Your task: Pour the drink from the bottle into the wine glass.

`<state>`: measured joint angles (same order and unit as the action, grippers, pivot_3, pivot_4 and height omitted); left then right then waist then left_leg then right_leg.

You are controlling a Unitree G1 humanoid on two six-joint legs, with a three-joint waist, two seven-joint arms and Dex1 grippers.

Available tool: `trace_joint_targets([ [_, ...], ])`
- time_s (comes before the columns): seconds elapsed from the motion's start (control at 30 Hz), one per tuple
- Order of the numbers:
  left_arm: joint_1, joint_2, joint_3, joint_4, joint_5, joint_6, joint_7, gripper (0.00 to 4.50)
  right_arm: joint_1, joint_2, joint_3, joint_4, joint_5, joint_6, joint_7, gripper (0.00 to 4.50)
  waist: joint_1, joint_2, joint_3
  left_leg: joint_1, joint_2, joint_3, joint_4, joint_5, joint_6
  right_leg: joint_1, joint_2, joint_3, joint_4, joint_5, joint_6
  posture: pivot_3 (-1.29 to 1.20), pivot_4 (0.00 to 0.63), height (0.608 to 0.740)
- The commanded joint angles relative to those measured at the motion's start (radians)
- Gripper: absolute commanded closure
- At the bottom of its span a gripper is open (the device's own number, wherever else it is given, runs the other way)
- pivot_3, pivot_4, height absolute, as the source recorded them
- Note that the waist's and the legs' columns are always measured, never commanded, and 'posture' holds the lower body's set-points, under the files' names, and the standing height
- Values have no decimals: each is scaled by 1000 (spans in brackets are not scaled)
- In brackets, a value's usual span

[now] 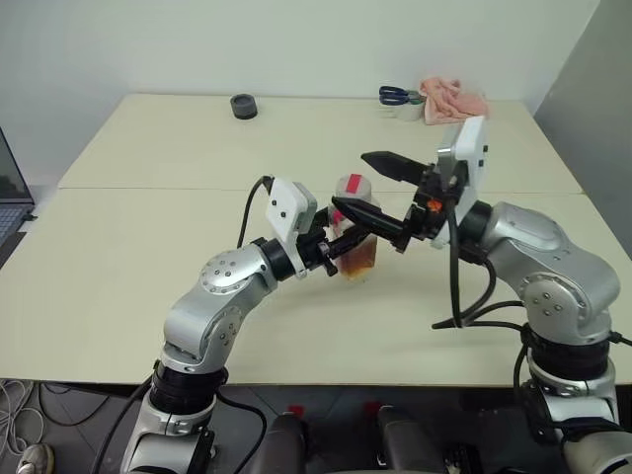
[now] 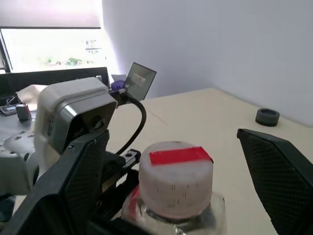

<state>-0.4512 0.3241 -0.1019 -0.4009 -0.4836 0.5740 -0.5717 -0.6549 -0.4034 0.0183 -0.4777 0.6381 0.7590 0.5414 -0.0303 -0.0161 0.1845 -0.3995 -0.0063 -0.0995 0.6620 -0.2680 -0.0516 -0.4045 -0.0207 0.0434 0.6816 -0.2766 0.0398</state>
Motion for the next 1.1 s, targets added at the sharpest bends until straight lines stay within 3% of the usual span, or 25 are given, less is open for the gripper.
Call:
trace_joint_targets([
  [0.03, -23, -8, 7, -27, 4, -34, 1, 2695, -19, 11, 6, 7, -42, -59, -12, 44, 0, 0, 0, 0, 0, 0, 0, 0, 0, 0, 0, 0, 0, 0, 0, 0, 150, 740],
  [0.23, -29, -7, 11, -25, 9, -35, -3, 2695, -12, 12, 9, 22, -34, -62, 19, 44, 0, 0, 0, 0, 0, 0, 0, 0, 0, 0, 0, 0, 0, 0, 0, 0, 150, 740],
  [0.27, -30, -6, 13, -24, 9, -35, -5, 2695, -10, 12, 5, 21, -23, -54, 24, 208, 0, 0, 0, 0, 0, 0, 0, 0, 0, 0, 0, 0, 0, 0, 0, 0, 150, 740],
  [0.33, -31, -4, 15, -24, 9, -35, -9, 2695, -7, 10, 0, 16, -4, -44, 34, 645, 0, 0, 0, 0, 0, 0, 0, 0, 0, 0, 0, 0, 0, 0, 0, 0, 150, 740],
  [0.53, -32, 6, 13, -27, 4, -32, -24, 2695, -17, 2, -25, 26, 36, -32, 45, 2628, 0, 0, 0, 0, 0, 0, 0, 0, 0, 0, 0, 0, 0, 0, 0, 0, 150, 740],
  [0.67, -32, 41, -2, -48, -18, -18, -84, 2695, -86, -42, -23, 121, 72, -64, 208, 2641, -1, 0, 0, 0, 0, 0, 0, 0, 0, 0, 0, 0, 0, 0, 0, 0, 150, 740],
  [0.87, -65, 127, 7, -115, -153, 64, -218, 2695, -233, -89, 75, 353, 51, -161, 609, 2641, -6, 0, 1, 1, 1, 1, 0, 0, 0, 0, 1, 0, 0, 0, 0, 0, 150, 740],
  [1.07, -93, 162, 19, -129, -200, 99, -243, 2695, -331, -82, 85, 489, 14, -202, 720, 2641, -3, 0, 1, 0, 0, 0, 0, 0, 0, 0, 0, -1, 0, 0, 0, 0, 150, 740],
  [1.1, -92, 164, 20, -122, -194, 95, -243, 2695, -337, -88, 81, 502, 9, -204, 730, 2291, -2, 0, 1, 0, 0, 0, 0, 0, 0, 0, 0, -1, 0, 0, 0, 0, 150, 740],
])
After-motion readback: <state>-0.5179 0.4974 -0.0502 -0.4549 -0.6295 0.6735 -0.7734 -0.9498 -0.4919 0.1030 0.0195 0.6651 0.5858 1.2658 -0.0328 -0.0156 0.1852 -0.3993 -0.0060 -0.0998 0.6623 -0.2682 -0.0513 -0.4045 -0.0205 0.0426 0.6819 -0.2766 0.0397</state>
